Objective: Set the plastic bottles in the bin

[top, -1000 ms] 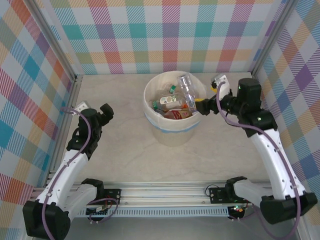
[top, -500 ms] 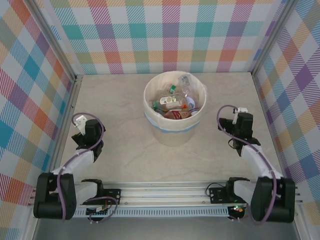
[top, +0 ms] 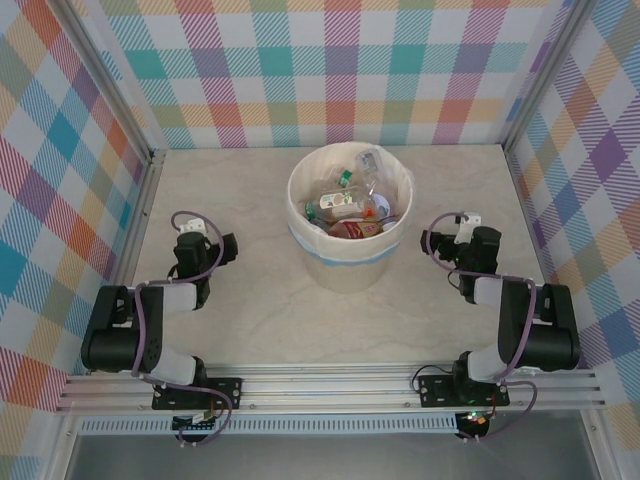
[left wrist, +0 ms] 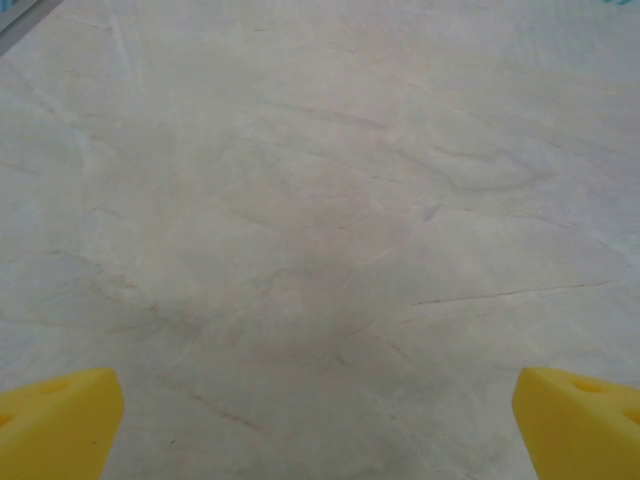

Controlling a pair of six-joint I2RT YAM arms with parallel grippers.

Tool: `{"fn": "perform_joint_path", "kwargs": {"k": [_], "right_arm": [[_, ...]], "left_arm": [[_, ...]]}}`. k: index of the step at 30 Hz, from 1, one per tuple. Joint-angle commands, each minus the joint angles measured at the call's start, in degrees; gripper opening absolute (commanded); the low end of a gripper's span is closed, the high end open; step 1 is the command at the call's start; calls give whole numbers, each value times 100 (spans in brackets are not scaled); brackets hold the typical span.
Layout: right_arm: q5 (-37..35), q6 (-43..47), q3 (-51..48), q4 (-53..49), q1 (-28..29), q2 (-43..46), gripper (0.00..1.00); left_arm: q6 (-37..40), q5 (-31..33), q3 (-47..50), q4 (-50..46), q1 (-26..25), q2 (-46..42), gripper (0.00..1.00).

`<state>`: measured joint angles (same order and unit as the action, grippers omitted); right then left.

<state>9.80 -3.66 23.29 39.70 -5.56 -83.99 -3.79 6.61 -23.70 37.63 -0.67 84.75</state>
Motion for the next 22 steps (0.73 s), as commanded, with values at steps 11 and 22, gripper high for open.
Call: {"fn": "perform_joint_path", "kwargs": {"k": [11, 22], "right_arm": [[-734, 331, 29, 778, 553, -398, 100], [-730, 331, 35, 761, 556, -399, 100]], "left_arm": [[264, 973, 136, 1183, -457, 494, 100], [270, 953, 164, 1230, -457, 472, 100]]}}
